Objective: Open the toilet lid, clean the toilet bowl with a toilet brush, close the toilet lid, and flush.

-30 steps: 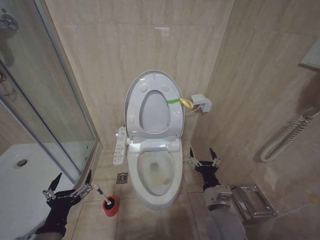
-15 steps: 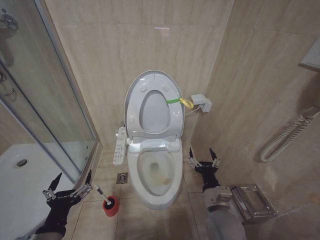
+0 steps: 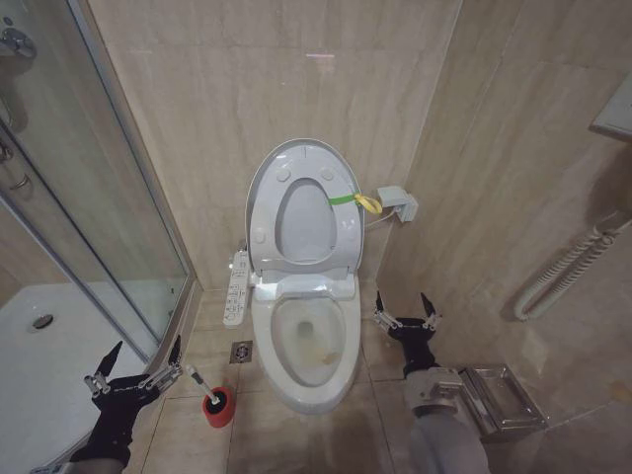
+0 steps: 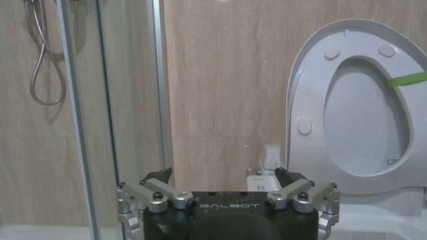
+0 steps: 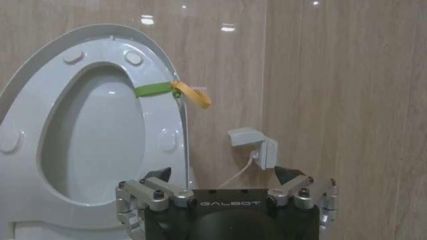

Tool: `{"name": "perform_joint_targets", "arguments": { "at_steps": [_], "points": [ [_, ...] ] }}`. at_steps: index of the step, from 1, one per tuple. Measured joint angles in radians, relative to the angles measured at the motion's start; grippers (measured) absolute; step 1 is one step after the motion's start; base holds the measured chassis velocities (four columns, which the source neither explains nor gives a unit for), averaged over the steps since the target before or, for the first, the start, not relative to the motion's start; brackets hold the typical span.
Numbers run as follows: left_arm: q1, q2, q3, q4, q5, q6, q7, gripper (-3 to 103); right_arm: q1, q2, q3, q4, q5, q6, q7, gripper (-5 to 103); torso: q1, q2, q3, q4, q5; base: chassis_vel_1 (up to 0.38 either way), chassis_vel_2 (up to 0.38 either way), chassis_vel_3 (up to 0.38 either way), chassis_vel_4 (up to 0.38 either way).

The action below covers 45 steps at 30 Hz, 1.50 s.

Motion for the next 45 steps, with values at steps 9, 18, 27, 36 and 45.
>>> {"name": "perform_joint_targets", "arguments": {
  "at_steps": [9, 18, 27, 36, 45],
  "points": [
    [0.000, 0.000, 0.000, 0.000, 0.000, 0.000, 0.000, 100, -0.004, -0.008, 0.006, 0.017, 0.004, 0.012, -0.026, 100, 0.000, 0.000, 0.000, 0.0000, 0.0000, 0.000, 0.000, 0.000, 0.000],
    [0.000, 0.000, 0.000, 0.000, 0.000, 0.000, 0.000, 100, 0.002, -0.013, 0.011, 0.022, 0.020, 0.008, -0.035, 100, 0.000, 0.000, 0.000, 0.0000, 0.0000, 0.000, 0.000, 0.000, 0.000],
    [0.000, 0.000, 0.000, 0.000, 0.000, 0.000, 0.000, 100, 0.003, -0.016, 0.010, 0.025, 0.024, 0.005, -0.041, 100, 0.000, 0.000, 0.000, 0.0000, 0.0000, 0.000, 0.000, 0.000, 0.000],
    [0.000, 0.000, 0.000, 0.000, 0.000, 0.000, 0.000, 100, 0.001, -0.019, 0.009, 0.027, 0.027, 0.003, -0.044, 100, 0.000, 0.000, 0.000, 0.0000, 0.0000, 0.000, 0.000, 0.000, 0.000],
    [0.000, 0.000, 0.000, 0.000, 0.000, 0.000, 0.000, 100, -0.014, -0.042, 0.025, 0.036, 0.042, 0.001, -0.043, 100, 0.000, 0.000, 0.000, 0.0000, 0.0000, 0.000, 0.000, 0.000, 0.000]
  ]
}}
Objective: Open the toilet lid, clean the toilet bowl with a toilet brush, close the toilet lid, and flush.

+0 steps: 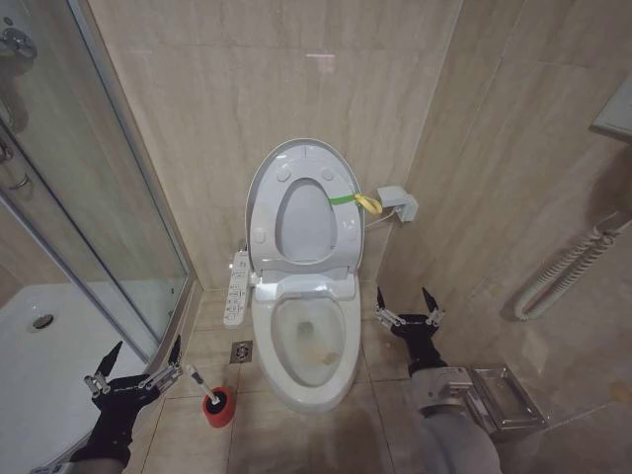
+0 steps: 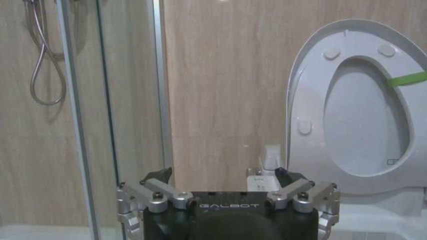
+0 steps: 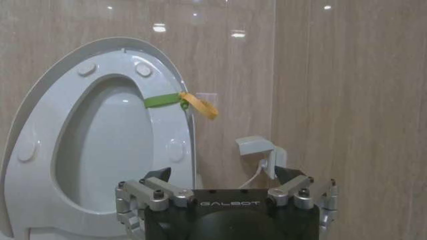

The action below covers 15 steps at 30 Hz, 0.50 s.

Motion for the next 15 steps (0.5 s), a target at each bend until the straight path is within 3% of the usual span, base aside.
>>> {"name": "perform_joint_targets", "arguments": {
  "at_steps": [15],
  "points": [
    [0.000, 0.000, 0.000, 0.000, 0.000, 0.000, 0.000, 100, -0.047, -0.026, 0.028, 0.035, 0.021, 0.001, 0.015, 100, 0.000, 0.000, 0.000, 0.0000, 0.0000, 0.000, 0.000, 0.000, 0.000]
  ]
}}
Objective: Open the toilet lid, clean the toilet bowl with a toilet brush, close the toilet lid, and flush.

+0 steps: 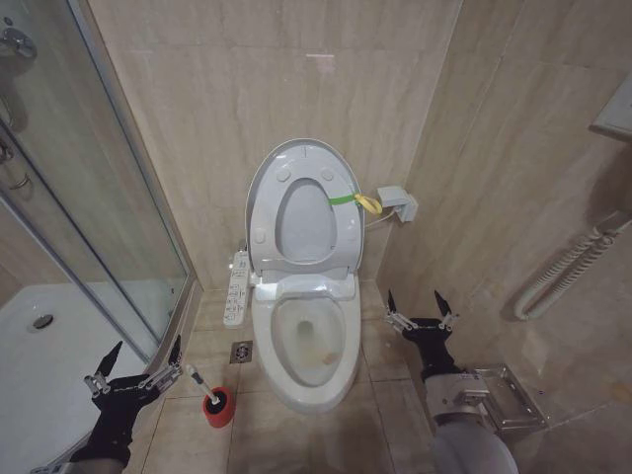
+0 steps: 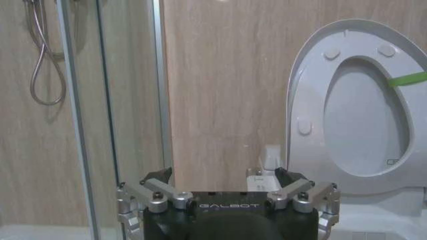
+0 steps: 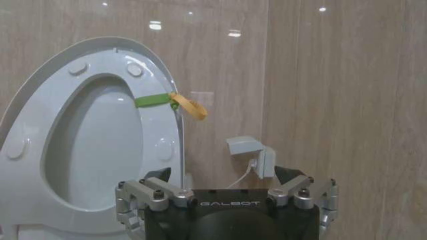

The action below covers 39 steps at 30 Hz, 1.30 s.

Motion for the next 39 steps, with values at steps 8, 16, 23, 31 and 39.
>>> {"name": "perform_joint_targets", "arguments": {
  "at_steps": [8, 16, 23, 31, 39],
  "points": [
    [0.000, 0.000, 0.000, 0.000, 0.000, 0.000, 0.000, 100, -0.025, -0.001, 0.001, 0.014, -0.002, 0.003, 0.010, 100, 0.000, 0.000, 0.000, 0.0000, 0.0000, 0.000, 0.000, 0.000, 0.000],
    [0.000, 0.000, 0.000, 0.000, 0.000, 0.000, 0.000, 100, -0.041, 0.018, -0.004, 0.030, -0.013, 0.004, 0.009, 100, 0.000, 0.000, 0.000, 0.0000, 0.0000, 0.000, 0.000, 0.000, 0.000],
    [0.000, 0.000, 0.000, 0.000, 0.000, 0.000, 0.000, 100, -0.059, 0.032, -0.011, 0.042, -0.024, 0.002, 0.009, 100, 0.000, 0.000, 0.000, 0.0000, 0.0000, 0.000, 0.000, 0.000, 0.000],
    [0.000, 0.000, 0.000, 0.000, 0.000, 0.000, 0.000, 100, -0.074, 0.044, -0.011, 0.051, -0.032, 0.002, 0.009, 100, 0.000, 0.000, 0.000, 0.0000, -0.0001, 0.000, 0.000, 0.000, 0.000],
    [0.000, 0.000, 0.000, 0.000, 0.000, 0.000, 0.000, 100, -0.080, 0.049, -0.014, 0.058, -0.037, 0.002, 0.006, 100, 0.000, 0.000, 0.000, 0.0000, 0.0000, 0.000, 0.000, 0.000, 0.000]
  ]
}}
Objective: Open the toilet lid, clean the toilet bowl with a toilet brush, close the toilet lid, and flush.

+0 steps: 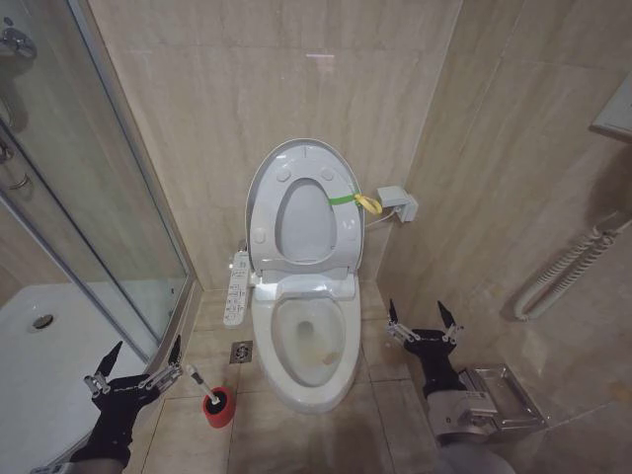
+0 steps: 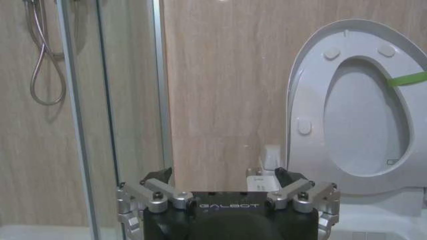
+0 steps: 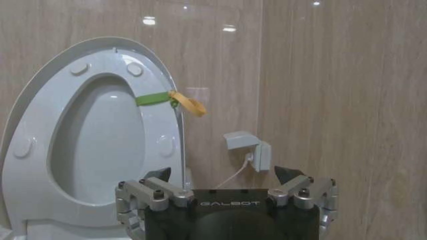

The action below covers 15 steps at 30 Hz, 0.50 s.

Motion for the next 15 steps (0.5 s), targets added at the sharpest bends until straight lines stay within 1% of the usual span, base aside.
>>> {"name": "perform_joint_targets", "arguments": {
  "at_steps": [15],
  "points": [
    [0.000, 0.000, 0.000, 0.000, 0.000, 0.000, 0.000, 100, -0.005, 0.006, -0.010, 0.008, 0.000, -0.009, 0.002, 100, 0.000, 0.000, 0.000, 0.0000, 0.0000, 0.000, 0.000, 0.000, 0.000]
  ]
}}
